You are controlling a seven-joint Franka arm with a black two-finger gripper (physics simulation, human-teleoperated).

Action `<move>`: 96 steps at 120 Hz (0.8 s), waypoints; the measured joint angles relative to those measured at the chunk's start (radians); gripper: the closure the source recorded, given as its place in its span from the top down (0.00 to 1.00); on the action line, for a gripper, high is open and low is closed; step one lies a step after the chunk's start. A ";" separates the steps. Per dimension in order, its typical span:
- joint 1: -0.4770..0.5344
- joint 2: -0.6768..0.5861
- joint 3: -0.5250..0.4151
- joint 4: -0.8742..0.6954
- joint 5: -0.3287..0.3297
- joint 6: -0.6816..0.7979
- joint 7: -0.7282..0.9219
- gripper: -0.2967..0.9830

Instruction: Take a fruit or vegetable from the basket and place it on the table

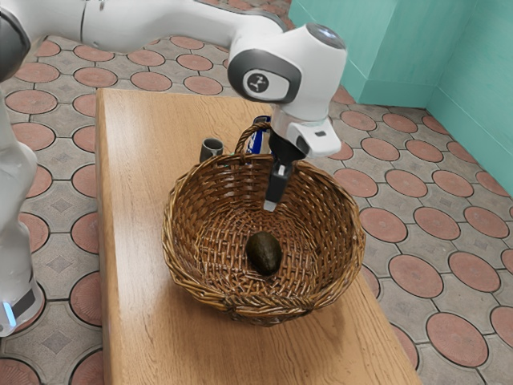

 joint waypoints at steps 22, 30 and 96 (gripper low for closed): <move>-0.056 -0.024 0.002 -0.053 0.001 0.084 0.096 0.77; -0.074 -0.050 0.003 -0.056 -0.001 0.100 0.127 0.77; -0.157 -0.071 0.003 -0.165 -0.008 0.171 0.333 0.77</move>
